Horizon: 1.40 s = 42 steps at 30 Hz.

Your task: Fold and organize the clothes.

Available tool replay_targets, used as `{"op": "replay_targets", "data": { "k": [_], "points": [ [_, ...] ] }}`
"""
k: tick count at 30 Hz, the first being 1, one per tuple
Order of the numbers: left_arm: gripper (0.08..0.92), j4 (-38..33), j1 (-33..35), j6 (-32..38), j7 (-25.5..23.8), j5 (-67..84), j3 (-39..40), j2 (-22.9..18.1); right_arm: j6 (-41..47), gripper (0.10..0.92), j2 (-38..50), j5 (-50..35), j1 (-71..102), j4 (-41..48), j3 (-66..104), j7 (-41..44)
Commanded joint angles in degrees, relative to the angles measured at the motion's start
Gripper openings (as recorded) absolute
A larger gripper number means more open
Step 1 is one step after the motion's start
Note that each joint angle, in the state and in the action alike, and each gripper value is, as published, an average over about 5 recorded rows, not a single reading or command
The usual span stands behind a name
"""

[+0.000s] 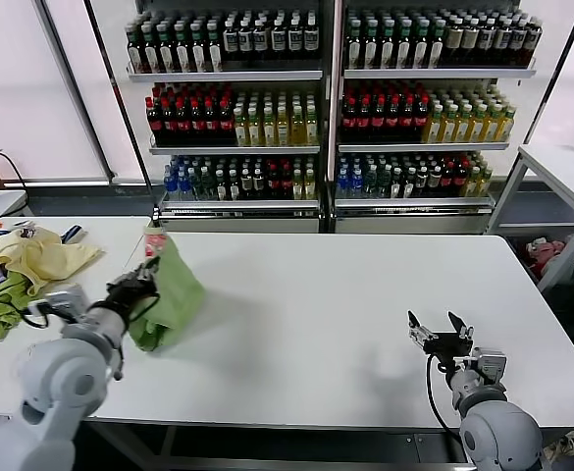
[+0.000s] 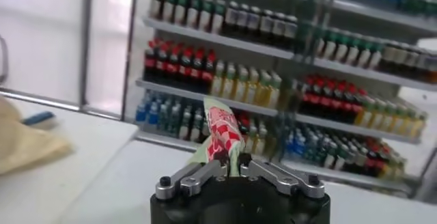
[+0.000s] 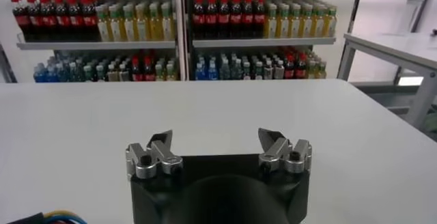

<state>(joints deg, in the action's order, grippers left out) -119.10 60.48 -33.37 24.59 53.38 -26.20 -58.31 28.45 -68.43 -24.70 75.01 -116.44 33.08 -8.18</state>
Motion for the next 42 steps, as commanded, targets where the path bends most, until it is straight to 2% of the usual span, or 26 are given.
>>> {"op": "replay_targets", "data": {
  "k": [1,11,16,21,27,37,42],
  "points": [
    [0.134,6.6,-5.4,0.0,3.3,-15.7,24.7,-15.1,-0.1,0.823,0.1,0.1,-0.2,-0.3,0.2,0.1],
    [0.134,22.2,-13.2,0.0,2.9,-25.8,34.7,-23.9,-0.2,0.823,-0.1,0.5,-0.6,-0.2,0.0,0.2],
    [0.173,23.6,-13.4,0.7,0.4,-29.7,36.3,-25.1,-0.3,0.823,0.0,0.4,-0.9,-0.5,-0.1,0.4],
    [0.316,18.4,-11.5,5.2,-2.7,-28.1,36.8,-23.2,-0.6,0.823,0.4,0.2,-1.3,-0.6,-0.3,0.6],
    [0.489,12.7,-7.2,11.3,-4.0,-26.8,35.0,-19.4,-0.6,0.823,-0.2,0.0,-3.1,-0.3,-3.5,0.2],
    [0.769,1.2,5.3,14.9,-4.1,-27.4,15.3,-9.7,-1.2,0.823,-6.9,2.4,-10.3,5.2,-19.4,-3.6],
    [0.82,-1.2,12.6,17.6,-4.1,-31.1,8.2,-7.6,-1.9,0.823,-11.7,5.0,-13.0,11.2,-24.6,-4.7]
  ]
}}
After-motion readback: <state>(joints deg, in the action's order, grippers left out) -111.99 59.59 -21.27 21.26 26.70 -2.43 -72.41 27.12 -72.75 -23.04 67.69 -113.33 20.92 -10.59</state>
